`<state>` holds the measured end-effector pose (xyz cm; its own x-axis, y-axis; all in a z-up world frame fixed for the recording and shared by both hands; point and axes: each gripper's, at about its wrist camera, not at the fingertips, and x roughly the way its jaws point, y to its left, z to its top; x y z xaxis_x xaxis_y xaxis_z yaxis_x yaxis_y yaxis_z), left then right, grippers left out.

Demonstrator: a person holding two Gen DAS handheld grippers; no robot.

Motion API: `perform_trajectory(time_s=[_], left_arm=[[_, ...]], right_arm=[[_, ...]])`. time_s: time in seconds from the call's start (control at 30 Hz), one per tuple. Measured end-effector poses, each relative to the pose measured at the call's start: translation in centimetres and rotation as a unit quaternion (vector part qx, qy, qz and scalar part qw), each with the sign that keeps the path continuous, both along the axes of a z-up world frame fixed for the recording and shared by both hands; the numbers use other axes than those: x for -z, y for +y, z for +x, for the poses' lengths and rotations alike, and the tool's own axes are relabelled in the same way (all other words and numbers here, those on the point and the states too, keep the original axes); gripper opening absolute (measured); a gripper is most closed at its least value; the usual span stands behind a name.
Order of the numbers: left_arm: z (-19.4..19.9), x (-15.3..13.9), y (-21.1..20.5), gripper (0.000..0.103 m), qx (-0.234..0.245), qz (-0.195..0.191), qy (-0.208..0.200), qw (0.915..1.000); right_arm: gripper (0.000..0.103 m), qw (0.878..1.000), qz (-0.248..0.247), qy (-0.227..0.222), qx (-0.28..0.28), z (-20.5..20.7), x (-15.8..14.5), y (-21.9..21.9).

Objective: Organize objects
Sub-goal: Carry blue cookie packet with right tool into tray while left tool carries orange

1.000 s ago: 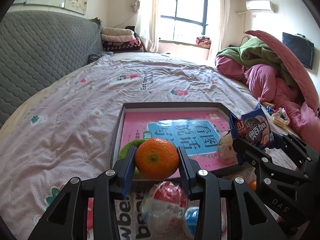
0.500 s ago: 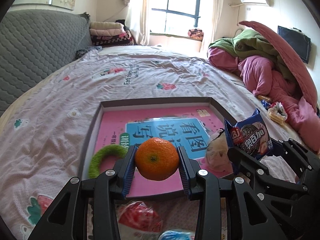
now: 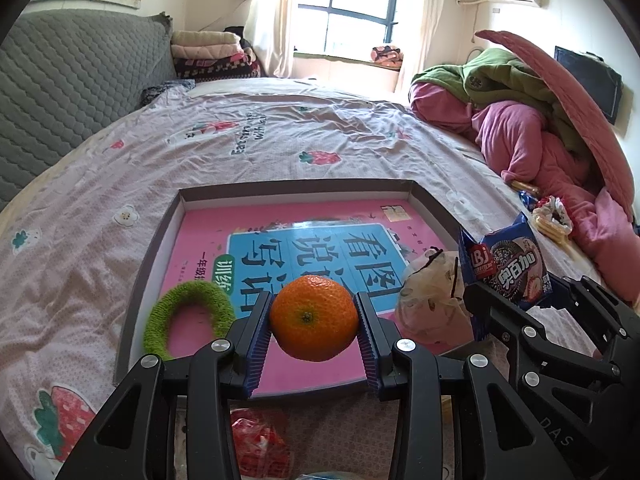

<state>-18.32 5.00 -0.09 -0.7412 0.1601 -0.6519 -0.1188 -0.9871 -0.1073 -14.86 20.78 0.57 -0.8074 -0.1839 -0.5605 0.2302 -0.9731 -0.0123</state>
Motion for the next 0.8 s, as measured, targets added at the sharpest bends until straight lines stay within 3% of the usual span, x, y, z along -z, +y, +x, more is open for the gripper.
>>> perform_trajectory(time_s=[0.8], left_arm=[[-1.5, 1.7, 1.6, 0.041, 0.015, -0.018, -0.050, 0.9985]], right_arm=[[0.052, 0.999, -0.020, -0.043, -0.005, -1.1, 1.5, 0.6]])
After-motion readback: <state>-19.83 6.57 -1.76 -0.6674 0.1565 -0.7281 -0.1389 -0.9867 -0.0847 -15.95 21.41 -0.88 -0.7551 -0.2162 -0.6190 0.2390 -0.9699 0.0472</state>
